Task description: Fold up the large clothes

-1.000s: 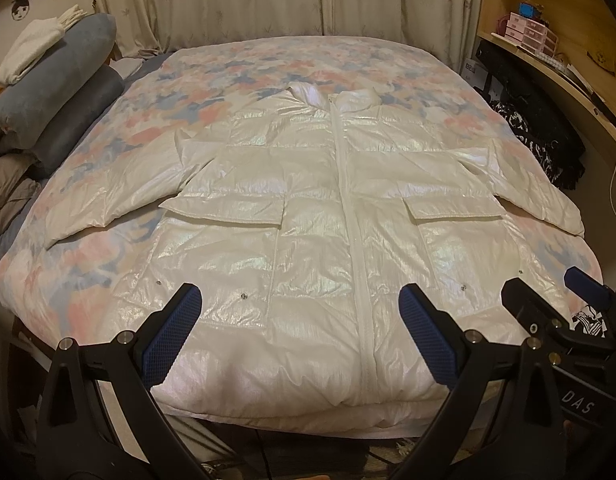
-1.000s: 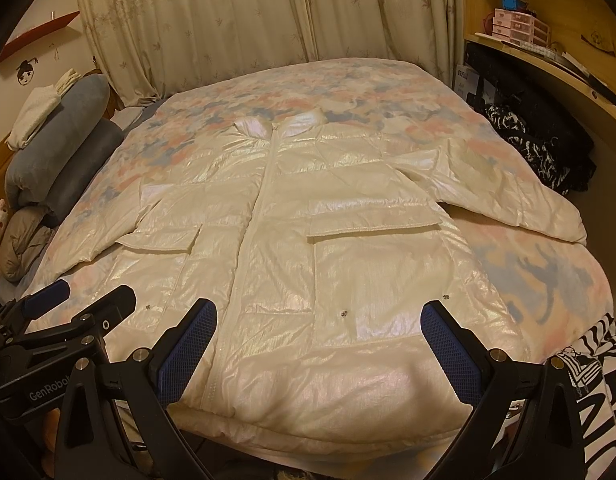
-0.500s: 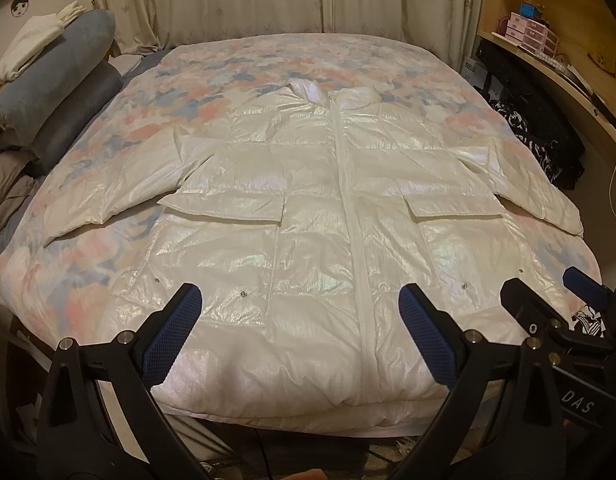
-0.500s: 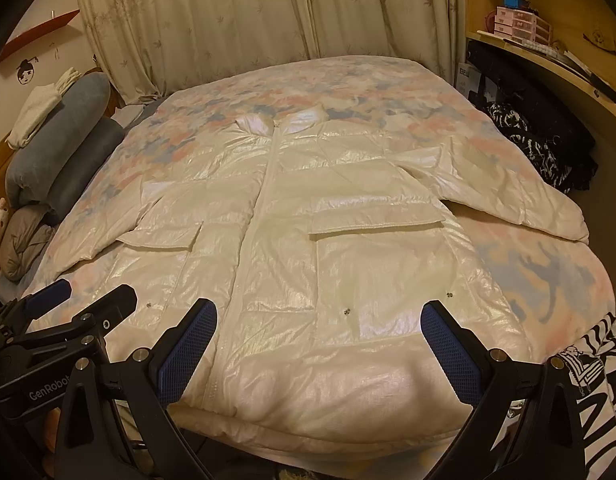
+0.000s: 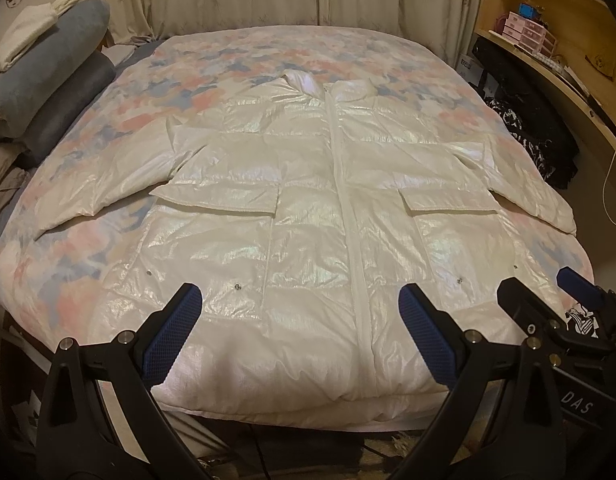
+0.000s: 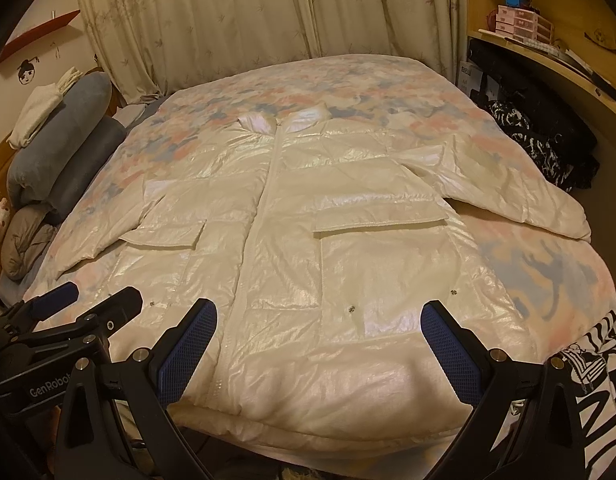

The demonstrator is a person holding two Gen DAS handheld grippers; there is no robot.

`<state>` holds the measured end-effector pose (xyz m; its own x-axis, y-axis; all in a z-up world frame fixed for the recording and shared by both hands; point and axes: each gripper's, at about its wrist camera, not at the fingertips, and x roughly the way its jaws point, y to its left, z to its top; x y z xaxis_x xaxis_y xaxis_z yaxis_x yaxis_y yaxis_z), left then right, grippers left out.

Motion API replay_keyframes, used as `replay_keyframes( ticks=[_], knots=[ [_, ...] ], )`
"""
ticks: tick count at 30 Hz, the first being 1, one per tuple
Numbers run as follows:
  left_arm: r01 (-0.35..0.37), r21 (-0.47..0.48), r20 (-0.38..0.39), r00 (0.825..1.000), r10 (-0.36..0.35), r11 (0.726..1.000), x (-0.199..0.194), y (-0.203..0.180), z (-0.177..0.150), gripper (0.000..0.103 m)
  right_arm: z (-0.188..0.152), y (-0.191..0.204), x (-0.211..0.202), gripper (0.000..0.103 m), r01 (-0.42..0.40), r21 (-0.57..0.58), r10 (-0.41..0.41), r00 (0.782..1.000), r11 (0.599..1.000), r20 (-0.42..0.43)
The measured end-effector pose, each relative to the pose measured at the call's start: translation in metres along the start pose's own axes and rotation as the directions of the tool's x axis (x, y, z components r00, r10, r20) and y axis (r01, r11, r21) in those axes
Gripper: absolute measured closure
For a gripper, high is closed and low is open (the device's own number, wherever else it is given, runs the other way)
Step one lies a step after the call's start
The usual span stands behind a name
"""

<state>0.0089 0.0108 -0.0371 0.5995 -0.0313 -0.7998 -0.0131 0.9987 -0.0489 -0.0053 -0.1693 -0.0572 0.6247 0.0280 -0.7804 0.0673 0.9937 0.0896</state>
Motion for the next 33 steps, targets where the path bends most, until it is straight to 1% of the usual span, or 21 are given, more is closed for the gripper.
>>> replay_keyframes(
  ticks=[13,20,22,27,31,33],
  knots=[
    [0.008,0.005,0.019,1.000,-0.008,1.000,-0.005,0.001,-0.001,0.005,0.000,0.002,-0.003,0.000,-0.007,0.001,0.007,1.000,1.000,0.002],
    [0.036,0.043,0.006,0.999,-0.036,0.998,-0.009,-0.005,0.007,0.005,0.006,0.002,-0.014,0.000,-0.007,-0.005,0.007,1.000,1.000,0.009],
    [0.052,0.059,0.022,0.998,-0.054,0.997,-0.012,-0.008,0.011,0.005,0.014,0.002,-0.020,0.000,0.003,-0.015,-0.002,1.000,1.000,0.017],
    [0.062,0.115,0.064,0.995,-0.070,0.991,-0.024,-0.020,0.031,0.005,0.036,-0.004,-0.041,0.000,0.056,-0.038,-0.053,0.996,0.998,0.072],
    [0.064,0.138,0.110,0.991,-0.080,0.988,-0.034,-0.031,0.058,0.005,0.063,-0.019,-0.061,0.000,0.060,-0.036,-0.056,0.993,0.998,0.101],
    [0.067,0.140,0.149,0.985,-0.088,0.988,-0.041,-0.036,0.073,0.005,0.079,-0.028,-0.073,0.000,0.083,-0.035,-0.077,0.988,0.996,0.137]
  ],
)
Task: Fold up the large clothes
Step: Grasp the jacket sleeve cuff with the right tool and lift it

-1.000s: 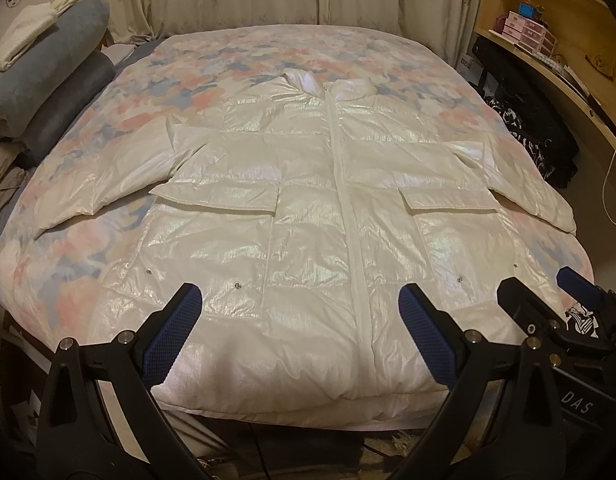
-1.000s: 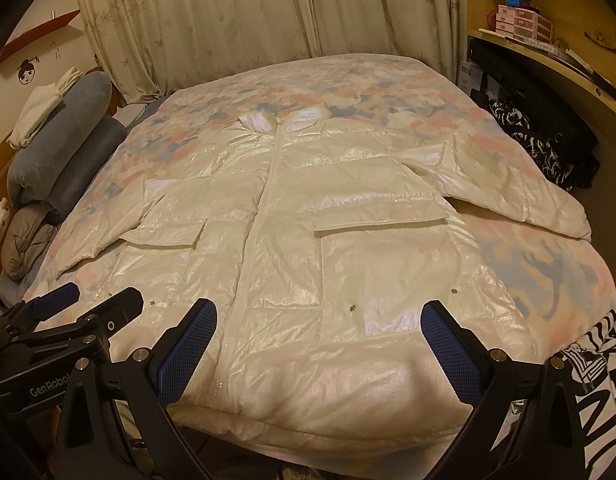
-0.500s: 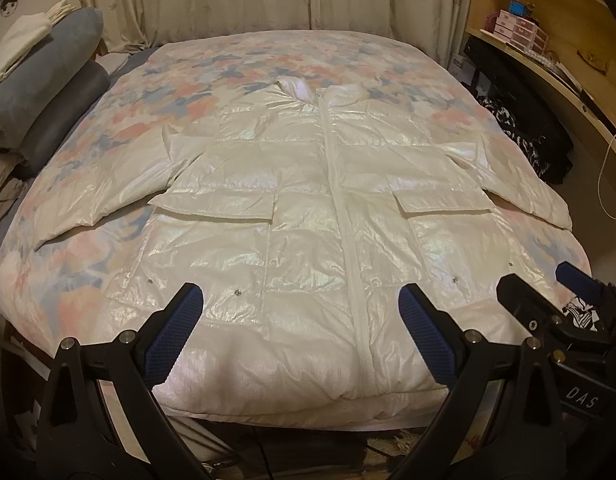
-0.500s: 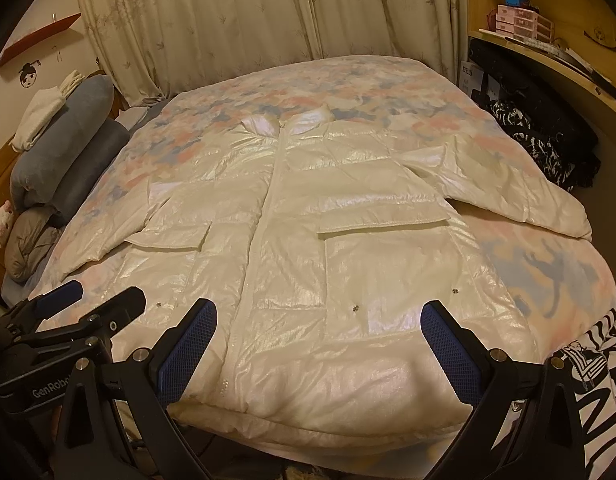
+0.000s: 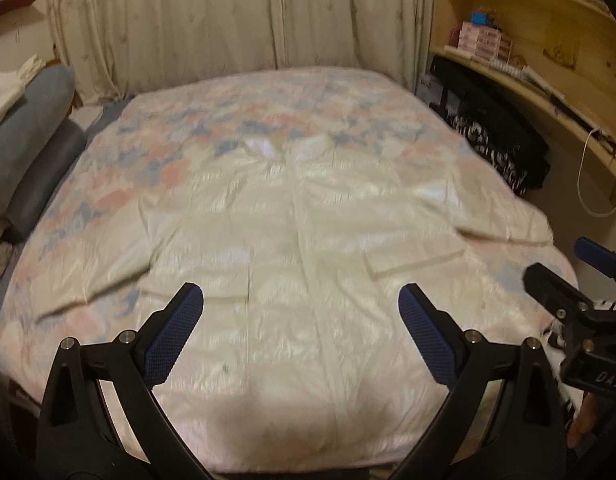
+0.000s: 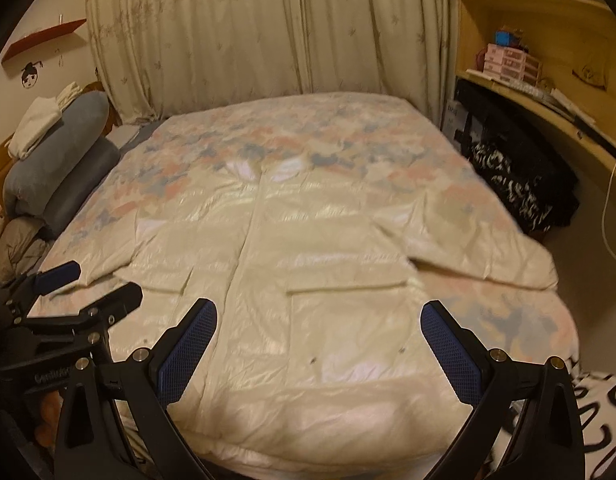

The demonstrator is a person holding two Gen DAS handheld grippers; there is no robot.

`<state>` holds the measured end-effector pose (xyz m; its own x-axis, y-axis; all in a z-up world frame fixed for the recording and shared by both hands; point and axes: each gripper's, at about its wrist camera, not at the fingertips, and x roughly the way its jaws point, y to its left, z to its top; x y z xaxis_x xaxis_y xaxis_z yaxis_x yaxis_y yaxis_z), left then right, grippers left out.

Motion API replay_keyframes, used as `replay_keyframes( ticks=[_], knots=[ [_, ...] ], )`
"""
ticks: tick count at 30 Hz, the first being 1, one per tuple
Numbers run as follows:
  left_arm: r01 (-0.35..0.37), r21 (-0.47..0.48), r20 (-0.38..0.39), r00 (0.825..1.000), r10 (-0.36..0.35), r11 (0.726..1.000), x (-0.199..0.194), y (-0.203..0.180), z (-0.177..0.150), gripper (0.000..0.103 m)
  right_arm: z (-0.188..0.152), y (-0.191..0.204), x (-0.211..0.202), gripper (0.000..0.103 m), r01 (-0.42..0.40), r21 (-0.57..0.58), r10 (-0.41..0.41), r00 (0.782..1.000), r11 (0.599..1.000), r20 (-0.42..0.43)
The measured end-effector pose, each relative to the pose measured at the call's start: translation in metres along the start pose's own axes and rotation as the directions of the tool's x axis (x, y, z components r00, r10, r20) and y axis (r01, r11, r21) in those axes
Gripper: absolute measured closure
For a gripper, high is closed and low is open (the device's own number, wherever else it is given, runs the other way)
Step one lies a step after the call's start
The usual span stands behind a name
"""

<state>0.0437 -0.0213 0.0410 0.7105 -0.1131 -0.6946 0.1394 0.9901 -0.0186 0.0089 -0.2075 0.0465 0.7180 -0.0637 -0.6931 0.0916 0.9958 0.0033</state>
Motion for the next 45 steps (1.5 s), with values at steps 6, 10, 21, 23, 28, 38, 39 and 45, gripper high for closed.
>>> replay_keyframes(
  ticks=[6,10,21,23,28,38,39,45],
  knots=[
    [0.025,0.047,0.094,0.995,-0.029,0.999,-0.004,-0.025,0.055,0.005,0.053,-0.037,-0.039,0.000,0.128,0.021,-0.130,0.972,0.992,0.194],
    [0.093,0.072,0.107,0.989,-0.101,0.993,0.002,-0.045,0.094,0.005,0.088,-0.075,-0.061,0.000,0.176,0.105,-0.201,0.924,0.979,0.326],
    [0.155,-0.008,0.109,0.982,-0.153,0.988,0.105,-0.112,0.187,0.005,0.177,-0.251,-0.001,0.000,0.145,0.210,-0.195,0.950,0.967,0.242],
    [0.182,0.012,0.081,0.980,-0.182,0.983,0.139,-0.121,0.196,0.005,0.178,-0.289,0.029,0.000,0.132,0.239,-0.178,0.967,0.962,0.182],
    [0.123,-0.018,0.048,0.991,-0.122,0.992,0.225,-0.140,0.196,0.005,0.154,-0.357,0.111,0.000,0.255,0.278,-0.267,0.964,0.926,0.004],
    [0.137,-0.029,-0.148,0.979,-0.140,0.990,0.373,-0.193,0.146,0.006,0.048,-0.461,0.236,0.013,0.342,0.444,-0.203,0.922,0.828,-0.331],
    [0.128,-0.011,-0.163,0.978,-0.128,0.992,0.380,-0.201,0.140,0.006,0.029,-0.467,0.249,0.014,0.354,0.458,-0.195,0.913,0.815,-0.358],
    [0.148,0.039,-0.237,0.962,-0.134,0.988,0.405,-0.227,0.109,0.016,-0.043,-0.509,0.264,0.018,0.357,0.652,-0.050,0.897,0.669,-0.440]
  ],
)
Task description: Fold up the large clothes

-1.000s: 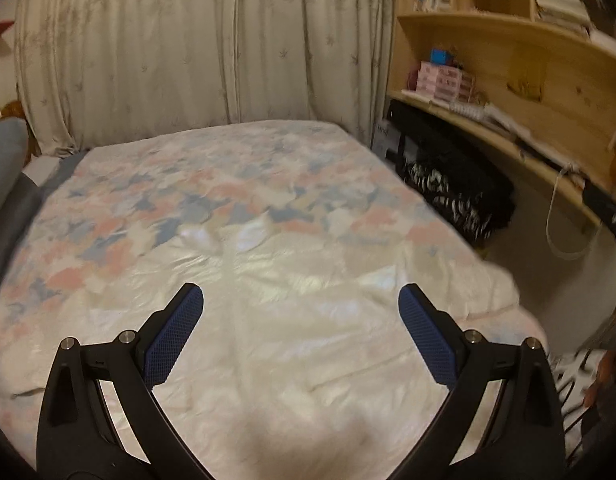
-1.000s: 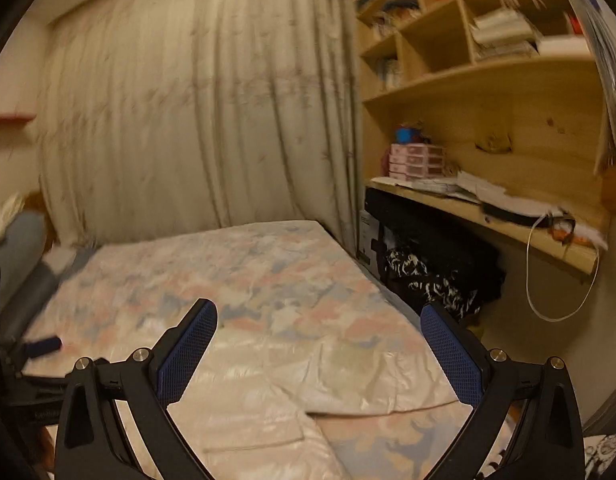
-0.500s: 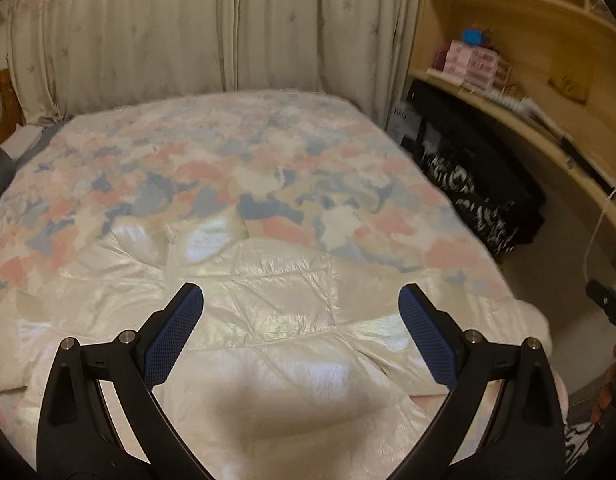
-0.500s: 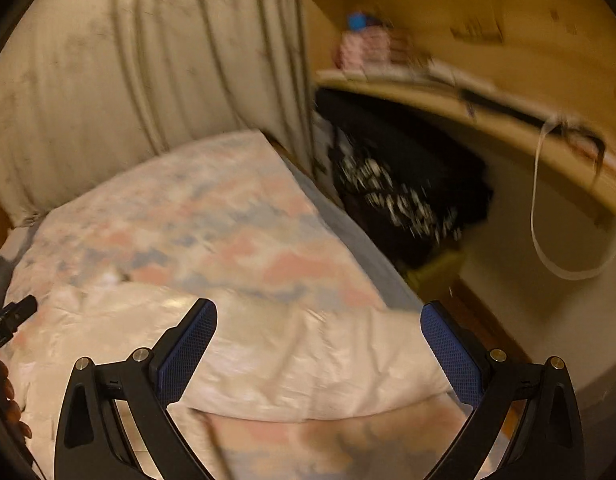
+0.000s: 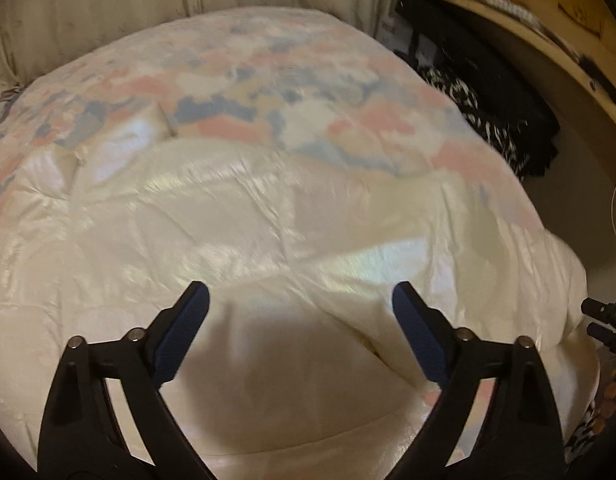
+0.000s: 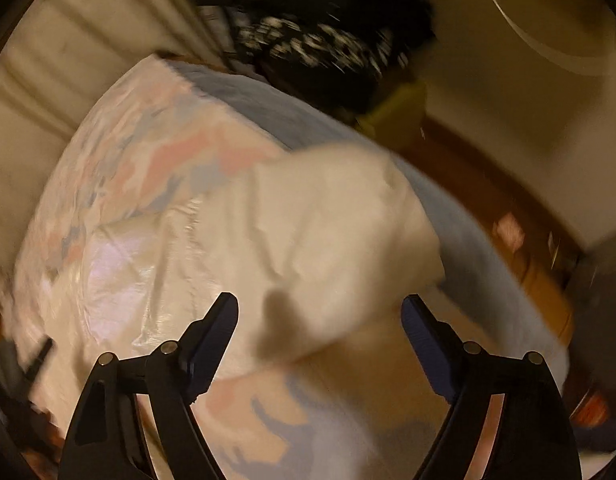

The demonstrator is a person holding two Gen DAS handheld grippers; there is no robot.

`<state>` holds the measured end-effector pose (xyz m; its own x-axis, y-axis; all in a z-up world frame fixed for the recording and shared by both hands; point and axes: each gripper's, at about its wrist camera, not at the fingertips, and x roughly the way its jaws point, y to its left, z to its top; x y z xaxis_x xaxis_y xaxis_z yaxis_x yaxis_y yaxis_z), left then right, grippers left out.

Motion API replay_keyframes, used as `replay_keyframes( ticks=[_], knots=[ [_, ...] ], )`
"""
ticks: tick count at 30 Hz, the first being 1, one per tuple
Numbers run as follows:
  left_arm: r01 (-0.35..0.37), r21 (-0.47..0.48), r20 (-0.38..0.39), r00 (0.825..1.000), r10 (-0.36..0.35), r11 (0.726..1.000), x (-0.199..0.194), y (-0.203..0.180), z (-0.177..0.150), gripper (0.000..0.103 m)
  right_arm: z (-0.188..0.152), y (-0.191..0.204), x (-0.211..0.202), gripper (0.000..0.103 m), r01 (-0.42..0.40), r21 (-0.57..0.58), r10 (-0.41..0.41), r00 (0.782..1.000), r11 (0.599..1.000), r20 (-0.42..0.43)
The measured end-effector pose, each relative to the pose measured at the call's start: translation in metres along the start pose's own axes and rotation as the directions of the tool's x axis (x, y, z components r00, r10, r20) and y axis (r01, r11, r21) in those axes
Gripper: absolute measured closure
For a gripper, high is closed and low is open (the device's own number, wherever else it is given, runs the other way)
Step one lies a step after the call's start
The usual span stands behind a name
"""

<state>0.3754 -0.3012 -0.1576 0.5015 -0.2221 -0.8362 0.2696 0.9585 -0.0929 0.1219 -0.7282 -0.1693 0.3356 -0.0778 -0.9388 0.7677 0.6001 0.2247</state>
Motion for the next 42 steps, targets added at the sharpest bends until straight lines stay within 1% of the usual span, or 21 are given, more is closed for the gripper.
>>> replay_keyframes(
  ticks=[3,9,11,13,14,15,16,17,18,19,20,23,25,27,28,32,34,35,38,40,42],
  knots=[
    [0.032,-0.012,-0.016,0.999,-0.032,0.999,0.012,-0.004,-0.009,0.017,-0.006,-0.022,0.016,0.018,-0.044,0.092,0.049,0.997,0.995,-0.055],
    [0.105,-0.026,-0.022,0.994,-0.105,0.994,0.014,-0.003,-0.018,0.017,-0.004,-0.019,0.045,0.018,-0.121,0.168,0.125,0.992,0.978,-0.011],
    [0.115,-0.032,-0.019,0.993,-0.116,0.993,0.009,0.002,-0.018,0.017,0.001,-0.010,0.055,0.017,-0.110,0.162,0.110,0.994,0.981,0.010],
    [0.103,-0.029,-0.020,0.994,-0.103,0.994,0.003,0.006,-0.016,0.019,0.004,0.002,0.057,0.019,-0.067,0.131,0.063,0.997,0.989,0.036],
    [0.093,-0.024,-0.011,0.996,-0.093,0.995,-0.001,0.011,-0.015,0.023,0.004,0.010,0.056,0.023,-0.040,0.114,0.034,0.998,0.993,0.053],
    [0.079,-0.021,-0.004,0.997,-0.080,0.997,-0.006,0.015,-0.014,0.031,0.004,0.019,0.053,0.040,-0.035,0.090,0.028,0.997,0.995,0.072],
    [0.070,-0.020,-0.001,0.998,-0.070,0.997,-0.010,0.019,-0.013,0.035,0.003,0.027,0.049,0.068,-0.062,0.064,0.057,0.995,0.996,0.082],
    [0.063,-0.023,0.004,0.998,-0.063,0.998,-0.015,0.026,-0.013,0.043,0.003,0.034,0.043,0.079,-0.080,0.045,0.076,0.993,0.996,0.091],
    [0.056,-0.031,0.010,0.998,-0.055,0.998,-0.021,0.036,-0.012,0.050,0.002,0.046,0.032,0.085,-0.070,0.017,0.067,0.990,0.997,0.125],
    [0.046,-0.038,0.013,0.999,-0.045,0.998,-0.027,0.044,-0.011,0.053,0.000,0.058,0.019,0.086,-0.064,-0.020,0.066,0.983,0.998,0.170],
    [0.040,-0.045,0.016,0.999,-0.039,0.998,-0.033,0.051,-0.012,0.057,-0.005,0.078,-0.003,0.087,-0.072,-0.088,0.091,0.968,0.993,0.235],
    [0.023,-0.056,0.049,0.999,-0.021,0.998,-0.058,0.080,-0.013,0.059,-0.020,0.128,-0.052,0.089,-0.130,-0.240,0.207,0.921,0.962,0.330],
    [0.004,-0.054,0.072,0.997,0.000,0.999,-0.076,0.099,-0.015,0.059,-0.041,0.176,-0.089,0.089,-0.159,-0.373,0.300,0.884,0.914,0.359],
    [0.001,-0.064,0.099,0.995,0.005,0.998,-0.097,0.121,-0.018,0.059,-0.061,0.217,-0.111,0.089,-0.190,-0.474,0.376,0.863,0.860,0.337],
    [-0.001,-0.072,0.112,0.994,0.009,0.997,-0.107,0.133,-0.019,0.059,-0.075,0.242,-0.120,0.089,-0.219,-0.526,0.420,0.857,0.822,0.299],
    [0.001,-0.121,0.138,0.990,0.016,0.993,-0.139,0.183,-0.033,0.059,-0.130,0.317,-0.119,0.089,-0.305,-0.644,0.503,0.852,0.702,0.146],
    [-0.002,-0.142,0.132,0.991,0.021,0.990,-0.145,0.204,-0.041,0.059,-0.156,0.345,-0.102,0.086,-0.303,-0.688,0.492,0.866,0.659,0.090],
    [-0.001,-0.151,0.119,0.993,0.020,0.989,-0.147,0.218,-0.047,0.059,-0.175,0.360,-0.086,0.084,-0.294,-0.714,0.467,0.883,0.635,0.052],
    [0.007,-0.192,0.069,0.998,0.007,0.981,-0.144,0.251,-0.065,0.059,-0.213,0.381,-0.036,0.069,-0.296,-0.736,0.382,0.922,0.609,-0.054],
    [0.031,-0.231,0.039,0.999,-0.023,0.973,-0.139,0.270,-0.077,0.059,-0.233,0.385,-0.002,0.066,-0.285,-0.754,0.307,0.945,0.591,-0.116],
    [0.062,-0.258,0.017,0.998,-0.059,0.964,-0.132,0.279,-0.087,0.059,-0.247,0.381,0.019,0.066,-0.295,-0.757,0.259,0.951,0.584,-0.170]
  ],
)
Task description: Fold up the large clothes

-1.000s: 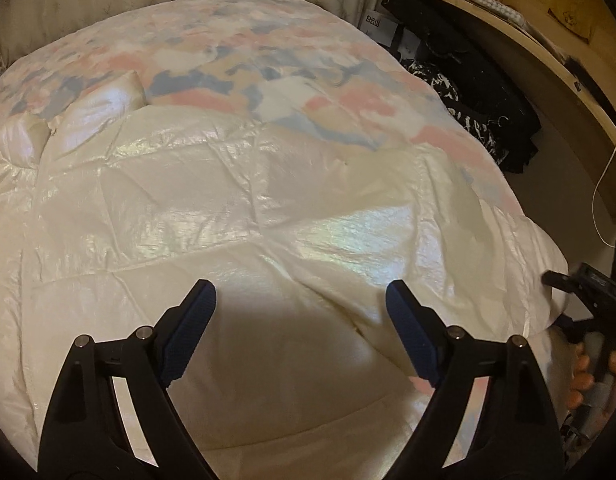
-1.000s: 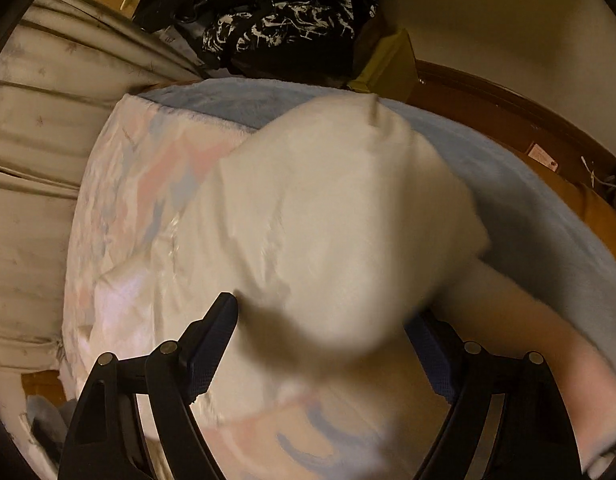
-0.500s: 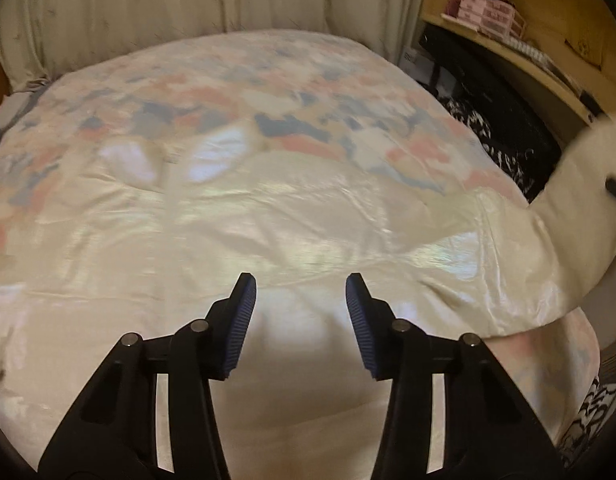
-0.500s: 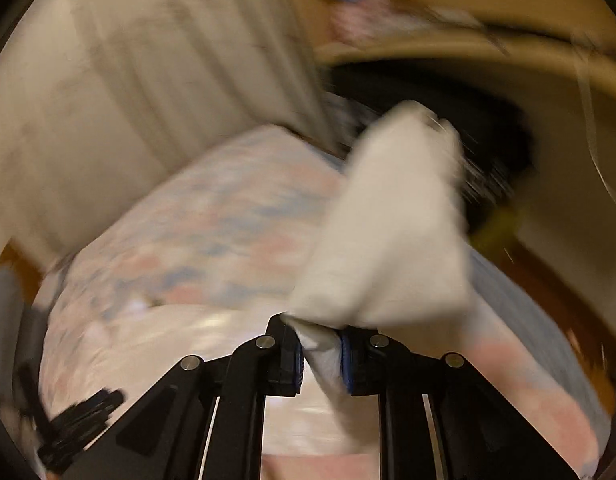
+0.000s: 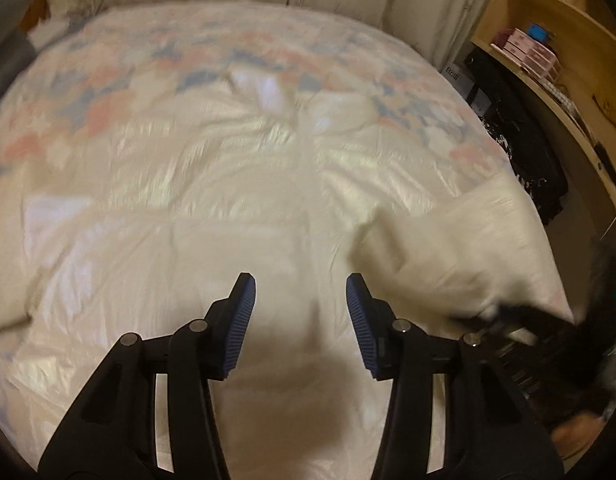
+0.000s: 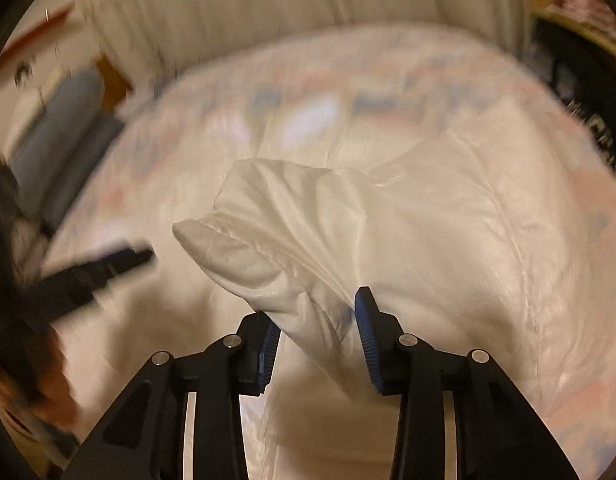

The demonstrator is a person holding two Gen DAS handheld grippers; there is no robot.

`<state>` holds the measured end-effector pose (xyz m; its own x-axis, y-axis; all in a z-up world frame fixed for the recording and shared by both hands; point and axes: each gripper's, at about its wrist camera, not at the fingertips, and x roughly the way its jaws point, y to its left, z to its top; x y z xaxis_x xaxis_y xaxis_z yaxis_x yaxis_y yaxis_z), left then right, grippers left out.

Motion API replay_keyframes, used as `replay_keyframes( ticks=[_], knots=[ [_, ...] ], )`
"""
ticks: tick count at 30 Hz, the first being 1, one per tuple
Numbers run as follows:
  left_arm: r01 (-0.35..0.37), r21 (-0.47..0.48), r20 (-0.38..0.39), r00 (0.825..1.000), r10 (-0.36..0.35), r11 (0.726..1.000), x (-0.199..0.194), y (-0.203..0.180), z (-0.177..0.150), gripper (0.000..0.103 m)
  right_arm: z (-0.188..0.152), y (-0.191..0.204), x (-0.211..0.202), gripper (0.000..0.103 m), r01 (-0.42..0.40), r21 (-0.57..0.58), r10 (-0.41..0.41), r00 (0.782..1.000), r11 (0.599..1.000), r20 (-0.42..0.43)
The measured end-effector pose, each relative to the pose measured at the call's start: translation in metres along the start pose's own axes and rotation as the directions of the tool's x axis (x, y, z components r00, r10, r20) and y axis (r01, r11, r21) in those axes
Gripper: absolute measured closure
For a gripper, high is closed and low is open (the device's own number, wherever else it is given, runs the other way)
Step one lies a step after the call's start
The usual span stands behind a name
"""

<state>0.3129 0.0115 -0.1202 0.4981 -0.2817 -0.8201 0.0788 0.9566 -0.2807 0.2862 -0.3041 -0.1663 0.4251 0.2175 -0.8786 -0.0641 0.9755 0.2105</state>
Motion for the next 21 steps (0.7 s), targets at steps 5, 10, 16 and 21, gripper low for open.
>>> replay_keyframes(
  ticks=[5,10,16,21],
  knots=[
    [0.101,-0.032,-0.047,0.994,-0.103,0.994,0.009,0.013,-0.014,0.058,-0.024,-0.004,-0.010,0.055,0.032,-0.072,-0.030,0.999,0.997,0.023],
    [0.231,-0.046,-0.072,0.970,-0.234,0.972,0.014,0.000,-0.025,0.048,-0.056,0.038,-0.042,0.016,0.116,-0.189,-0.088,0.985,0.975,0.151],
    [0.334,-0.071,-0.135,0.931,-0.341,0.940,0.029,-0.025,-0.035,0.045,-0.087,0.055,-0.071,0.016,0.072,-0.151,-0.038,0.976,0.986,0.215],
    [0.321,-0.107,-0.171,0.926,-0.335,0.941,0.055,-0.034,-0.040,0.045,-0.097,0.045,-0.079,0.016,0.044,-0.108,-0.017,0.971,0.993,0.237]
  ],
)
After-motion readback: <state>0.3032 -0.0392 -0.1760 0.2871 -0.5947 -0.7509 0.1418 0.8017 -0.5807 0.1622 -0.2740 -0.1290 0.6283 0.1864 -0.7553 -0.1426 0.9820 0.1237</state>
